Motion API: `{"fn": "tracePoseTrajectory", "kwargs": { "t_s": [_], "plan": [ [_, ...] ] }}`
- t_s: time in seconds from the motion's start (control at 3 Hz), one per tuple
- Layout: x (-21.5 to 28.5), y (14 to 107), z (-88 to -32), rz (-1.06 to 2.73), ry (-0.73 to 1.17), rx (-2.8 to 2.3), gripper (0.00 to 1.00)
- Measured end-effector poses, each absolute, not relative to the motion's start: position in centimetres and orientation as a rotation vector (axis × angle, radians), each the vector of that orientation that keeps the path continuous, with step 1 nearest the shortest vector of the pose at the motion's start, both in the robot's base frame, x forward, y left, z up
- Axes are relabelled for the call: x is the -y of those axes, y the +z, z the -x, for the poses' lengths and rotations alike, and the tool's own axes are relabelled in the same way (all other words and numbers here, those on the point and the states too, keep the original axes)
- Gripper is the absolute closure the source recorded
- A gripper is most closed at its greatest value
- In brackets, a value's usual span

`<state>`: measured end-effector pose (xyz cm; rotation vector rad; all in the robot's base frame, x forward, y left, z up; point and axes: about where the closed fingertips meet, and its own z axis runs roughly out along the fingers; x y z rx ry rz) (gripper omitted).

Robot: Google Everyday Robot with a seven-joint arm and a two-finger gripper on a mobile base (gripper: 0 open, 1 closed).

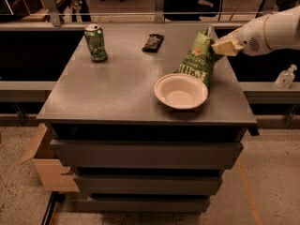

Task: Move green jalapeno chip bag near paper bowl

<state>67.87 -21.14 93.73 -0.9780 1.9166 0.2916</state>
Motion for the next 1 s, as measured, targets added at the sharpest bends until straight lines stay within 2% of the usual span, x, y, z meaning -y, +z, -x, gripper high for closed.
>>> {"fn": "tracePoseTrajectory", "kwargs": {
  "t_s": [0.33, 0.67, 1.0],
  "plan": [
    [20.74, 92.79, -66.64, 0.965, 0.340, -1.933, 1.00],
    [20.50, 92.71, -66.76, 0.970, 0.341, -1.932, 0.81],
    [20.26, 92.59, -66.80, 0.973, 0.345, -1.932, 0.58]
  ]
}}
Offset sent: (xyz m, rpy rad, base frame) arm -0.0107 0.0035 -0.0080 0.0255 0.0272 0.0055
